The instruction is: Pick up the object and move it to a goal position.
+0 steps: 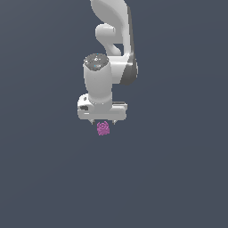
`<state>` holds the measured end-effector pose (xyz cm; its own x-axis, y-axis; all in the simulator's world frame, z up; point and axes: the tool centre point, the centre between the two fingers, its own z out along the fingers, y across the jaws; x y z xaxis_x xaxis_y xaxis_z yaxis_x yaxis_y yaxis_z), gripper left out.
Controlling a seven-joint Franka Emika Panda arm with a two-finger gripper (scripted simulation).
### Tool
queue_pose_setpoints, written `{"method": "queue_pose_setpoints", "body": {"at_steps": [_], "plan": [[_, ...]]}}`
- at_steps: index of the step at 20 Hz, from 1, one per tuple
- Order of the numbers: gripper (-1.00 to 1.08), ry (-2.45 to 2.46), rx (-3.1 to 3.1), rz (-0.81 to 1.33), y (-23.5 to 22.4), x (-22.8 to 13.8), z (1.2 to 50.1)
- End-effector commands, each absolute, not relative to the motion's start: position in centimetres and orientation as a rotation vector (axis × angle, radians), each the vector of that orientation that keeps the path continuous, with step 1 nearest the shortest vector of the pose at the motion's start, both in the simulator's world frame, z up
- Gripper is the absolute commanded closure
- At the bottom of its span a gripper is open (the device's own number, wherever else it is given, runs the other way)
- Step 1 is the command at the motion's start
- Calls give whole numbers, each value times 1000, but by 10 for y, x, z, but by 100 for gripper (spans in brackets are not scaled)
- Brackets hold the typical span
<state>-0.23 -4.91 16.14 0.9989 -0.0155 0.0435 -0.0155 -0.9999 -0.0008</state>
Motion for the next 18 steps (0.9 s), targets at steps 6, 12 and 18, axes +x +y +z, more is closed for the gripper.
{"method": "queue_pose_setpoints", "body": {"at_steps": [6, 12, 18], "plan": [[-92, -187, -3138, -27, -58, -26, 119], [-92, -298, -3128, -7, -61, -40, 98], [-92, -335, -3124, 0, -62, -45, 91]]}}
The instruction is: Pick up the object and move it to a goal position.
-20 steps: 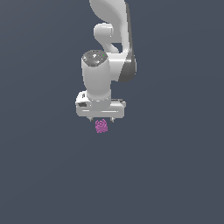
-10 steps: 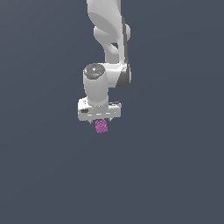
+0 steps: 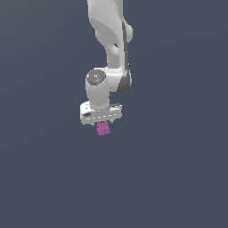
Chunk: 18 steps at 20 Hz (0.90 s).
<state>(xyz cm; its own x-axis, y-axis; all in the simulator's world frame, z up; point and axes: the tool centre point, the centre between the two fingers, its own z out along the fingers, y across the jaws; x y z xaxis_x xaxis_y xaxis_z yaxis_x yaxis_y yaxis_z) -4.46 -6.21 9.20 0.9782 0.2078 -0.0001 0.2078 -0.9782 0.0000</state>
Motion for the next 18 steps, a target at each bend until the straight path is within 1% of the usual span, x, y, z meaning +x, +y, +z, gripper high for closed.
{"method": "queue_pose_setpoints", "body": {"at_steps": [1, 5, 13, 18], "plan": [[-92, 328, 3124, 0, -62, -45, 92], [-92, 329, 3124, 0, -62, -45, 87], [-92, 333, 3124, 0, -62, -46, 51], [-92, 336, 3124, 0, -62, -46, 41]]}}
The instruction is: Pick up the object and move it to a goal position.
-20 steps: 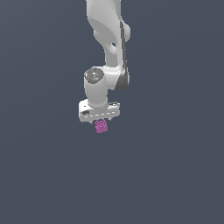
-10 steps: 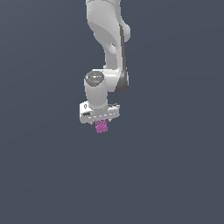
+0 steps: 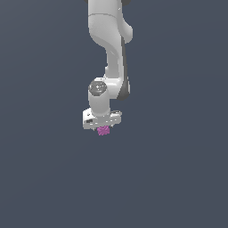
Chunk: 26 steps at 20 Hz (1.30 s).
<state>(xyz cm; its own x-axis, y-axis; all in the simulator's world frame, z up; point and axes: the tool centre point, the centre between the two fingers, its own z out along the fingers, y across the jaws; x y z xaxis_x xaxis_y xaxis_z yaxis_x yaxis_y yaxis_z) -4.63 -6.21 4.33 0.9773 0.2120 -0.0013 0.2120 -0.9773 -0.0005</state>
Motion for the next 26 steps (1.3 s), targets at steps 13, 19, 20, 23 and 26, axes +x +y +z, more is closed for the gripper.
{"method": "queue_pose_setpoints", "body": {"at_steps": [13, 19, 20, 23, 26], "plan": [[108, -334, -3124, -2, -62, -45, 42], [108, -334, -3124, -2, -45, -41, 52], [108, -334, -3124, -2, -40, -40, 55], [108, -334, -3124, -2, -19, -34, 66], [108, -334, -3125, -1, 8, -28, 81]]}}
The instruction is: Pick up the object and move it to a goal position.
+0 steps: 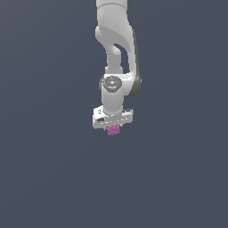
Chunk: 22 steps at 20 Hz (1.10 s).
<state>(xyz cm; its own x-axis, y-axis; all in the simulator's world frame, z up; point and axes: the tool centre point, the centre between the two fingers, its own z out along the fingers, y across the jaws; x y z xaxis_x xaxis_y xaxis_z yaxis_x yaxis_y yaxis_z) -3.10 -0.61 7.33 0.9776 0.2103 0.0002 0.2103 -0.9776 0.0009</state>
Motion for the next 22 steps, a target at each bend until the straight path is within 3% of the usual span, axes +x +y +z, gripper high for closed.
{"method": "queue_pose_setpoints", "body": {"at_steps": [1, 14, 22], "plan": [[108, 334, 3123, 1, 18, -25, 87], [108, 334, 3123, 0, 155, 13, 162], [108, 334, 3124, 0, 203, 29, 189]]}}
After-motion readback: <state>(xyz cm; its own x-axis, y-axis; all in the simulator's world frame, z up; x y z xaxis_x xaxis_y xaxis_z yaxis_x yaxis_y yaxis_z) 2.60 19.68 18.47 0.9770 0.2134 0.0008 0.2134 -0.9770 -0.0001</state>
